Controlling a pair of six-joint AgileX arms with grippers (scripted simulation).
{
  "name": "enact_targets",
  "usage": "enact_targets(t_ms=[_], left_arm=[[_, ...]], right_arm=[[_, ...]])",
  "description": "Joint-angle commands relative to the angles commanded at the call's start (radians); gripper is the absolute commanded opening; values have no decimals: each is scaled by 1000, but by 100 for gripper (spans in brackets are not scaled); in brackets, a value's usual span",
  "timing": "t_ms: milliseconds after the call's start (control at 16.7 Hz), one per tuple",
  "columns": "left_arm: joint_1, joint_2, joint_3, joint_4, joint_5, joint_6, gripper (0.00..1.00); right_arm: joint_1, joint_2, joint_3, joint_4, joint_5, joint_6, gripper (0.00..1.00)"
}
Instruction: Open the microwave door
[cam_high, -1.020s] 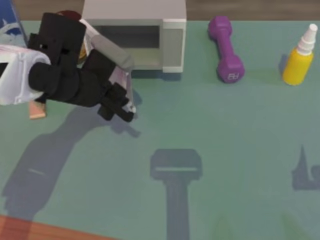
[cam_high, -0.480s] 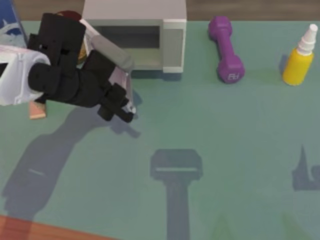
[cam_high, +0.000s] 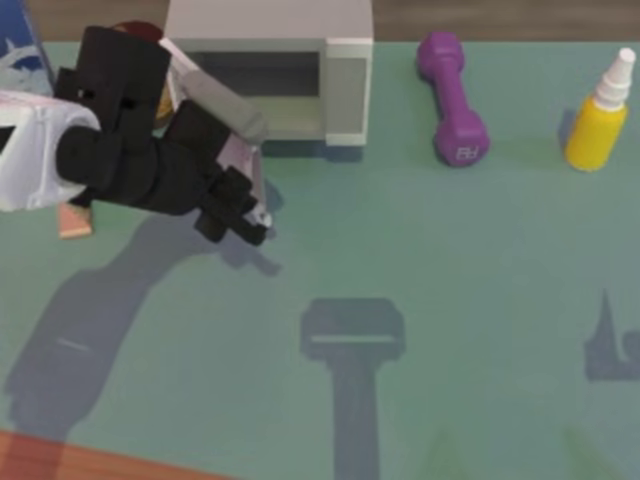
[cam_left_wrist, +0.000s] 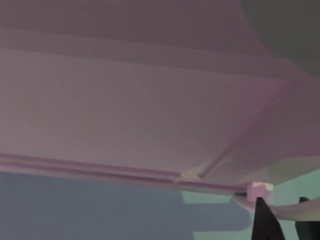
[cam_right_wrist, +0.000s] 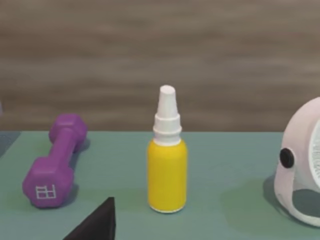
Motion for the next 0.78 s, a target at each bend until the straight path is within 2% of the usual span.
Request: enact_targets(t_ms=[360, 780], left_arm=[[0, 0, 0, 0, 0, 0, 0], [21, -6, -2, -19, 40, 52, 0]], right_arm=[[0, 0, 0, 0, 0, 0, 100], [0, 0, 0, 0, 0, 0, 100]])
